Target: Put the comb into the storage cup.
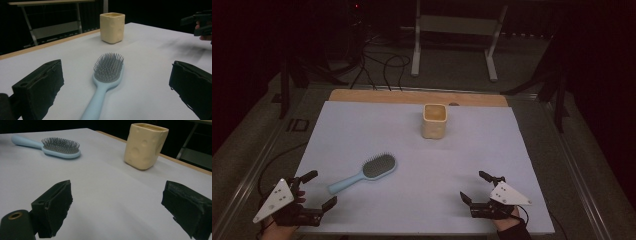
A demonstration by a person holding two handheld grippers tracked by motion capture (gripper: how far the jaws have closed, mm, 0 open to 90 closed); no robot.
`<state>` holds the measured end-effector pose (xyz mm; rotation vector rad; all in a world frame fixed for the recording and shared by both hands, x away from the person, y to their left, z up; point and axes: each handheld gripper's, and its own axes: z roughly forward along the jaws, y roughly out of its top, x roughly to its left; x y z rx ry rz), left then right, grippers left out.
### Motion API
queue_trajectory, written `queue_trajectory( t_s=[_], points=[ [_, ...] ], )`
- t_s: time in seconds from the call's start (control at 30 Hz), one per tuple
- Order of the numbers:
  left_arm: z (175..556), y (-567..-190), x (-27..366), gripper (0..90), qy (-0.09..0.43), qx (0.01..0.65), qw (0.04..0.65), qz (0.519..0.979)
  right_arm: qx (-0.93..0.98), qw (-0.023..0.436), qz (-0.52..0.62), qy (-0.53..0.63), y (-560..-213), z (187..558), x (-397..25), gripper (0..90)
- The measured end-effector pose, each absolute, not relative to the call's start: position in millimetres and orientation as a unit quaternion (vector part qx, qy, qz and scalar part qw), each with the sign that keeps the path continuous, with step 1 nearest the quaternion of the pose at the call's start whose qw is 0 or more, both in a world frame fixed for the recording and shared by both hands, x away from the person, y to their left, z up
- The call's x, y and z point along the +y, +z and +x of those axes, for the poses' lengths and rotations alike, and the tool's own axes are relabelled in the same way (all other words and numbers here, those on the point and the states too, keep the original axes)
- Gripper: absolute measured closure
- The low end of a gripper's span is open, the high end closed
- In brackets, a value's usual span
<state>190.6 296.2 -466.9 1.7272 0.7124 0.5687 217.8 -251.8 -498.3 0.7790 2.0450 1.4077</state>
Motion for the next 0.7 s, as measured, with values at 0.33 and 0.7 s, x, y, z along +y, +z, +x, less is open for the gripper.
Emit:
queue_trajectory(
  t_s=[0.33,0.7],
  points=[
    [194.3,-444.8,297.8,0.0,0.240,0.298,0.538,0.751,0.758,0.265,0.288,0.522,-498.1,218.4,-251.7,8.8],
    [208.6,-425.2,296.7,0.0,0.230,0.286,0.492,0.789,0.756,0.270,0.288,0.522,-495.8,215.9,-252.3,8.8]
  ],
)
